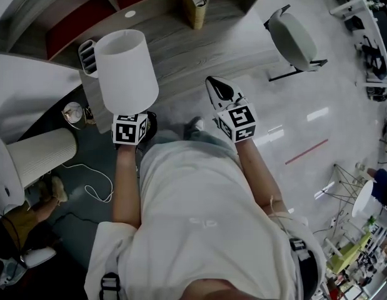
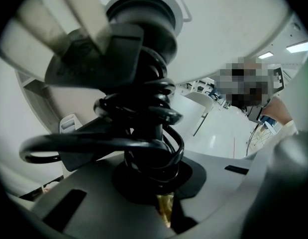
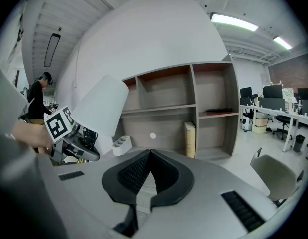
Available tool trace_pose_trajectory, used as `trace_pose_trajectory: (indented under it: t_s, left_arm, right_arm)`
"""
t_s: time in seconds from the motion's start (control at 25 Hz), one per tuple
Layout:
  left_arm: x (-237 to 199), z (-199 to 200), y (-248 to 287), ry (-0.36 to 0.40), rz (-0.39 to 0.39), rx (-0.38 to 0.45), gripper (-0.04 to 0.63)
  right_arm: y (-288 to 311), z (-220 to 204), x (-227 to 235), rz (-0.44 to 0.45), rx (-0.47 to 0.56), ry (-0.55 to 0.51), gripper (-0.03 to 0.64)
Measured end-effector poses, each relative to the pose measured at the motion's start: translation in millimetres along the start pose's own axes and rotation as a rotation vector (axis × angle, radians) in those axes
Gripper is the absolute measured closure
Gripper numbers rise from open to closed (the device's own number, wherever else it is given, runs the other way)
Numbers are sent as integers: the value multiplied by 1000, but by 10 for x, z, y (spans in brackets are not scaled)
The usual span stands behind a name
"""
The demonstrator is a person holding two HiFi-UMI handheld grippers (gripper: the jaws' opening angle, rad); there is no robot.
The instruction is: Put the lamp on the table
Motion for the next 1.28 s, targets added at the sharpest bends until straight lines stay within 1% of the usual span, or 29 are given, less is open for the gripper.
trace_pose_trajectory:
  t_s: [0.28,0.52,0.76,0.92,1.08,1.28]
  left_arm:
    - [-26,221,203,39,-15,-22,567]
    - [-233,403,428,81,-71,-23,566]
    - [-488,609,686,164,-152,-38,568]
    - [-673,695,875,233,-205,-50,566]
    - [-763,815,989,293,-261,-52,566]
    - [-767,975,1228,361,-340,-51,566]
  right_arm:
    - [117,22,201,-8,-10,24,589]
    - [319,74,211,-58,-22,37,589]
    - [532,168,206,-146,-34,58,589]
    - [663,205,142,-209,-44,60,589]
    - [660,238,100,-282,-54,79,589]
    - [591,224,100,-373,-69,103,589]
Point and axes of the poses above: the fingertips, and each gripper's own axes: y forward along the fingers, x to its right, z out of its top, the point moved 7 cm from there along -y, backward along the fingers, and after that the axes turned 1 degree about y, right-handed, at the moved point
